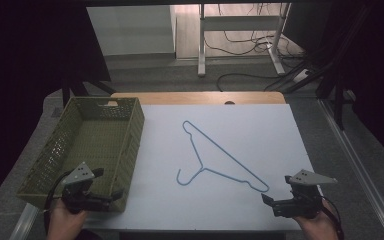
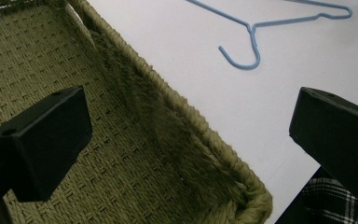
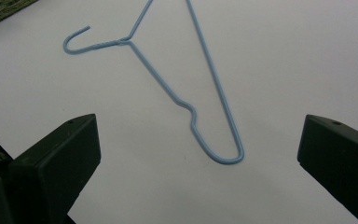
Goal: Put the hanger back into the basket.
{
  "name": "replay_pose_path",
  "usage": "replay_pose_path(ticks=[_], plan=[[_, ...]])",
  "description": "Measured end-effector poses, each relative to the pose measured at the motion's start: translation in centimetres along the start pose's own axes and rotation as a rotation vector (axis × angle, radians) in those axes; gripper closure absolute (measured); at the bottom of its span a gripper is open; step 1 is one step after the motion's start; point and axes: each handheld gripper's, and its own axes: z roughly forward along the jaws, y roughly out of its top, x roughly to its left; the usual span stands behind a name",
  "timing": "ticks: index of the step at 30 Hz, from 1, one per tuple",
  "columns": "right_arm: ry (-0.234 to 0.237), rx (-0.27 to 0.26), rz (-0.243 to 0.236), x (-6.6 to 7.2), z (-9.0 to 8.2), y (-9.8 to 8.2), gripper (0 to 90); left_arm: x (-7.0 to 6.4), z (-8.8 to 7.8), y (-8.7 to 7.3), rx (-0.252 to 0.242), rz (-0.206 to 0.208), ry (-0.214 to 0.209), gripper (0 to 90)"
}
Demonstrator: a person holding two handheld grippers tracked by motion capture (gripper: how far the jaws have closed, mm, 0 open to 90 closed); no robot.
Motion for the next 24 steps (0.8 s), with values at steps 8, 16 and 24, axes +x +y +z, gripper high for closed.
replay_pose_path(ticks=[8, 16, 24], plan=[[0.014, 0.008, 0.006, 0.3, 0.1, 0.3, 0.0, -0.3, -0.2, 0.6, -0.030, -0.005, -0.018, 0.0], [0.018, 0.014, -0.019, 0.8, 0.5, 1.1, 0.0, -1.1, 0.4, 1.7, -0.047, 0.008, -0.044, 0.0], [0.034, 0.001, -0.027, 1.1, 0.6, 2.2, 0.0, -2.5, 1.4, 3.1, -0.035, 0.058, -0.072, 0.0]])
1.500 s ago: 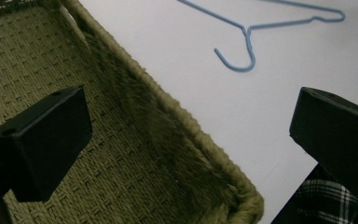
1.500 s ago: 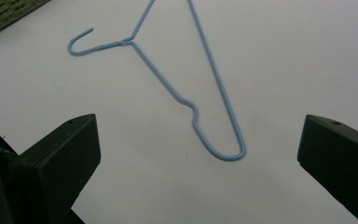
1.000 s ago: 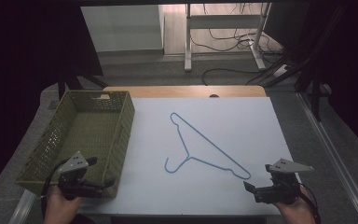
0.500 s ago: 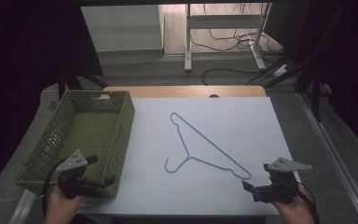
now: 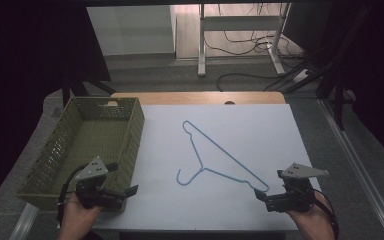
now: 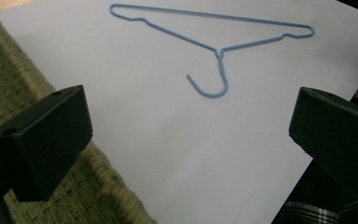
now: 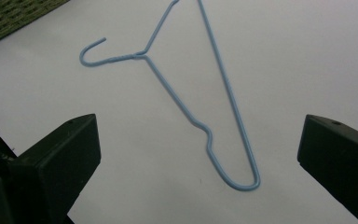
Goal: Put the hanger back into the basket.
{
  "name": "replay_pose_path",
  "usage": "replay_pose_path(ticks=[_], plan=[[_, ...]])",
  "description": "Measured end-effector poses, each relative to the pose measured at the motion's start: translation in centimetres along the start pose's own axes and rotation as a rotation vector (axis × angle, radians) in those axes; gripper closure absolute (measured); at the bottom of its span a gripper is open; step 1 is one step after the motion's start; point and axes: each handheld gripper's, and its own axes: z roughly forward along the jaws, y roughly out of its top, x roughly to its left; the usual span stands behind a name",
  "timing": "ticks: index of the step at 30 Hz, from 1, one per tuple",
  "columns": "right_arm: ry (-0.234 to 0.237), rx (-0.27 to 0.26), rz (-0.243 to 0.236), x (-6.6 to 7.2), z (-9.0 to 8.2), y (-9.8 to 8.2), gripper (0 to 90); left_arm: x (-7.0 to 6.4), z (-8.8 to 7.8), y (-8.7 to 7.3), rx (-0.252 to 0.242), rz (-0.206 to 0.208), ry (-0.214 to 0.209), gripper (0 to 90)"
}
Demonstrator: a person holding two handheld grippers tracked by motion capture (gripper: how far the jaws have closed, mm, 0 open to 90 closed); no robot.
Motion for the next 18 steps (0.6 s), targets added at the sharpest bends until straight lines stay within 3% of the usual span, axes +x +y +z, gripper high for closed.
replay_pose_path(ticks=[8, 18], plan=[[0.015, 0.001, -0.013, 0.3, 0.5, 0.9, 0.0, -0.7, 0.8, 0.9, -0.019, 0.010, -0.035, 0.0], [0.047, 0.014, -0.060, 0.6, 1.7, 2.2, 0.0, -2.5, 3.6, 2.8, 0.009, 0.084, -0.085, 0.0]])
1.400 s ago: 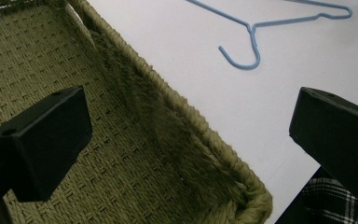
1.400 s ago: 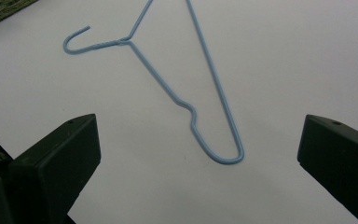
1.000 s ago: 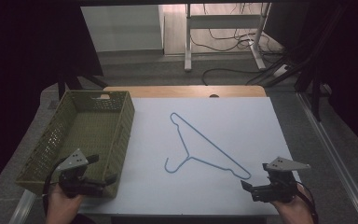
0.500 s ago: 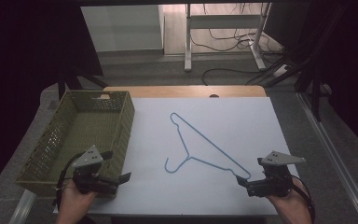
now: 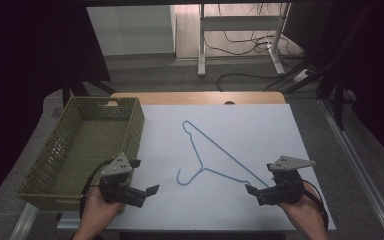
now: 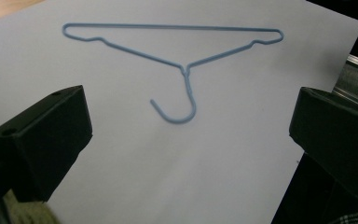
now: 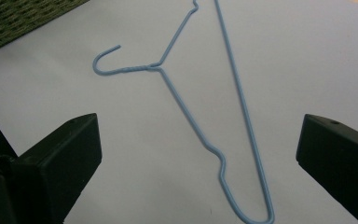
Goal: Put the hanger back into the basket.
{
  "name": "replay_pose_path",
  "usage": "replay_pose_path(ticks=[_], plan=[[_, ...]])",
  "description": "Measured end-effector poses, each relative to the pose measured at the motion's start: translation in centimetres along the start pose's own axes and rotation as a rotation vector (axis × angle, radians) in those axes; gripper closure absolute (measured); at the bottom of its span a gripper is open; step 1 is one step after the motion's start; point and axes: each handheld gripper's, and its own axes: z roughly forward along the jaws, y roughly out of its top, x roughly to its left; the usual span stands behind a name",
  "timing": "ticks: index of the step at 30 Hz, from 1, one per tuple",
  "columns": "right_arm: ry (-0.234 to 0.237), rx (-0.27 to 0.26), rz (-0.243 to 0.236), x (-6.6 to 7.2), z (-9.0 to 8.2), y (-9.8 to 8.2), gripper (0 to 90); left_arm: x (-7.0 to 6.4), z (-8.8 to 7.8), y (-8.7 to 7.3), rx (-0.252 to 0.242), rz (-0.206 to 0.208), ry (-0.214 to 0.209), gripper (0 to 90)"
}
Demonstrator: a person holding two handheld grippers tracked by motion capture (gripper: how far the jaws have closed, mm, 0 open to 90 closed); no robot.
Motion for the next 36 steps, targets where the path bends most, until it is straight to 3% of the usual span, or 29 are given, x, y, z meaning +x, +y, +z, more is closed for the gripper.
replay_pose_path(ticks=[8, 16, 24, 36], plan=[[0.022, 0.018, -0.013, 0.1, 1.3, 0.9, 0.0, -0.1, 1.7, 0.8, 0.009, 0.005, -0.025, 0.0], [0.023, 0.026, -0.019, 0.2, 2.7, 1.7, 0.0, -0.1, 4.1, 1.2, 0.029, -0.031, -0.082, 0.0], [0.028, 0.043, -0.036, 0.6, 4.3, 2.5, 0.0, -0.1, 6.1, 1.0, 0.065, -0.021, -0.069, 0.0], [0.078, 0.091, -0.061, 1.0, 7.6, 4.1, 0.0, 0.6, 7.4, 0.8, 0.065, -0.041, -0.049, 0.0]])
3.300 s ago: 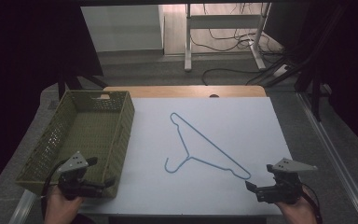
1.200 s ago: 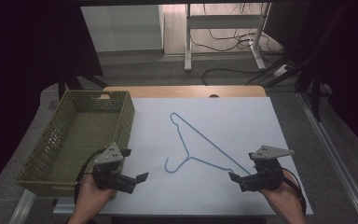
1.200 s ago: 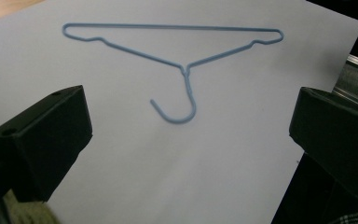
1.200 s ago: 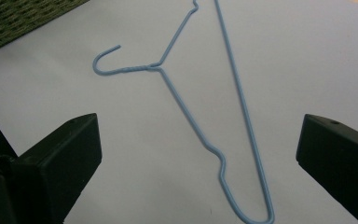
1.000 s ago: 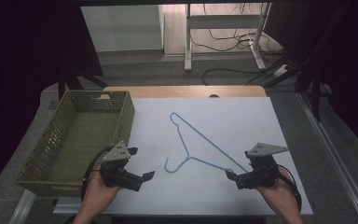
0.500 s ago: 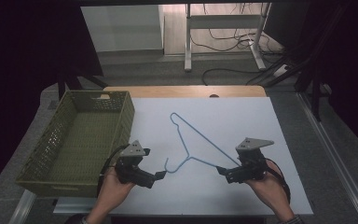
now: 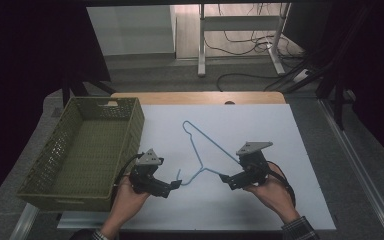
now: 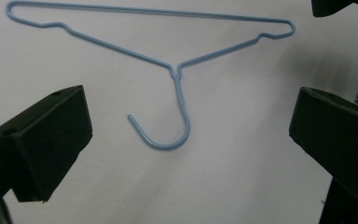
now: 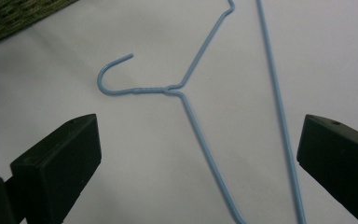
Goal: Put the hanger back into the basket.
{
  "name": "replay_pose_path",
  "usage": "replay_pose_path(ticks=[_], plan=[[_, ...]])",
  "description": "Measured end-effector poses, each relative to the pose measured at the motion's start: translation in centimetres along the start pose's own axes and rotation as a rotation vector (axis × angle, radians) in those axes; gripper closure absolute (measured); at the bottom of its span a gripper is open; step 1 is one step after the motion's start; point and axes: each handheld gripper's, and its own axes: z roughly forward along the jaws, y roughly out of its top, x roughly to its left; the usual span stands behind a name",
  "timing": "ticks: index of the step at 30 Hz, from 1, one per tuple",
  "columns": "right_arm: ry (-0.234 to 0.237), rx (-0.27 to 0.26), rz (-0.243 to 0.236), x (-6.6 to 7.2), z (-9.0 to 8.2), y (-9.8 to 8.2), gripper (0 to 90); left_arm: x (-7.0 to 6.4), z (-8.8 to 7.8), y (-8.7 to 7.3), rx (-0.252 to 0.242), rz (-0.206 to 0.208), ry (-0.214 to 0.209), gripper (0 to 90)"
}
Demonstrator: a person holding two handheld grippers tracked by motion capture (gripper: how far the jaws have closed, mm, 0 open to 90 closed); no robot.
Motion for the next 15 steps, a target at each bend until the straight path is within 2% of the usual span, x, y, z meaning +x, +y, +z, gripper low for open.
replay_pose_path(ticks=[9, 15], plan=[[0.019, 0.046, -0.028, 0.2, 2.6, 1.3, 1.0, 0.6, 0.9, -0.1, -0.001, -0.011, 0.009, 0.0], [0.032, 0.082, -0.041, -0.1, 4.5, 1.8, 15.2, 0.7, 1.0, -0.4, 0.009, -0.011, 0.015, 0.0]])
